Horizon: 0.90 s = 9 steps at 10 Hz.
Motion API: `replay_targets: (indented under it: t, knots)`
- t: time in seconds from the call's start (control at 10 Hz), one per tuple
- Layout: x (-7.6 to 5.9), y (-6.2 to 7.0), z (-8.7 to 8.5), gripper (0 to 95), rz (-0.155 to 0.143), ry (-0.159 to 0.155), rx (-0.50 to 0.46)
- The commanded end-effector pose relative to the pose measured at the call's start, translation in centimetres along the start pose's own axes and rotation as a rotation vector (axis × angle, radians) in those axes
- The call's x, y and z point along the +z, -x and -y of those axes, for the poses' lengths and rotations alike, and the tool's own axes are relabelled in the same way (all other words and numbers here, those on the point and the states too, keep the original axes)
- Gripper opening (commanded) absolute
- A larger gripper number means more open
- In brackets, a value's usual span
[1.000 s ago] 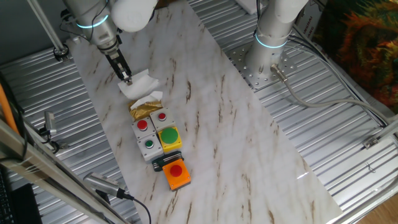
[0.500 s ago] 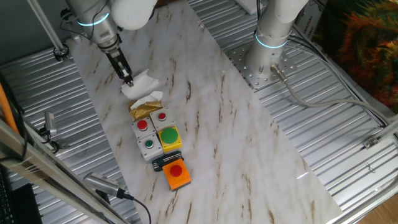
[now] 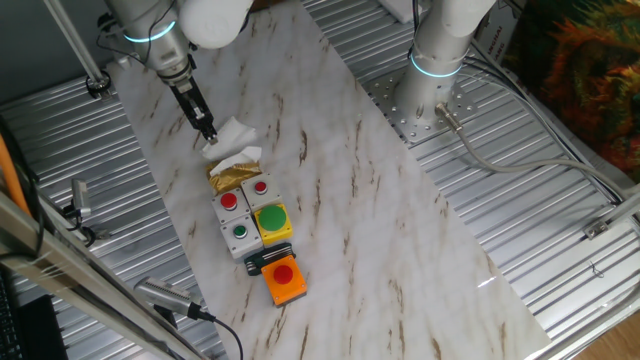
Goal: Pull out a napkin
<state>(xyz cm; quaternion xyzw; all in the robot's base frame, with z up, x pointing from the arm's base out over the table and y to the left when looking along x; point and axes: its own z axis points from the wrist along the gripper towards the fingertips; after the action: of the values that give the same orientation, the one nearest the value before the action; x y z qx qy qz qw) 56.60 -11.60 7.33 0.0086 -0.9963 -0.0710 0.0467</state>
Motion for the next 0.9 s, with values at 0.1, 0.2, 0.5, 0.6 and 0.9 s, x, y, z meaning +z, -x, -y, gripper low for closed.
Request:
replay_targets:
  t: [0.1, 0.2, 0.5, 0.6, 0.9]
  knots:
    - [-0.8, -0.4, -0.2, 76.0, -0.011, -0.005, 0.028]
    - [-1.1, -0.7, -0.4, 57.0, -0.014, -0.007, 0.039]
    - [-1.8, -1.9, -1.5, 57.0, -0.015, -0.021, 0.057]
    - [-1.8, -2.2, -2.0, 57.0, -0.014, -0.028, 0.064]
    - [-1.7, -2.6, -2.9, 57.0, -0.013, -0.034, 0.076]
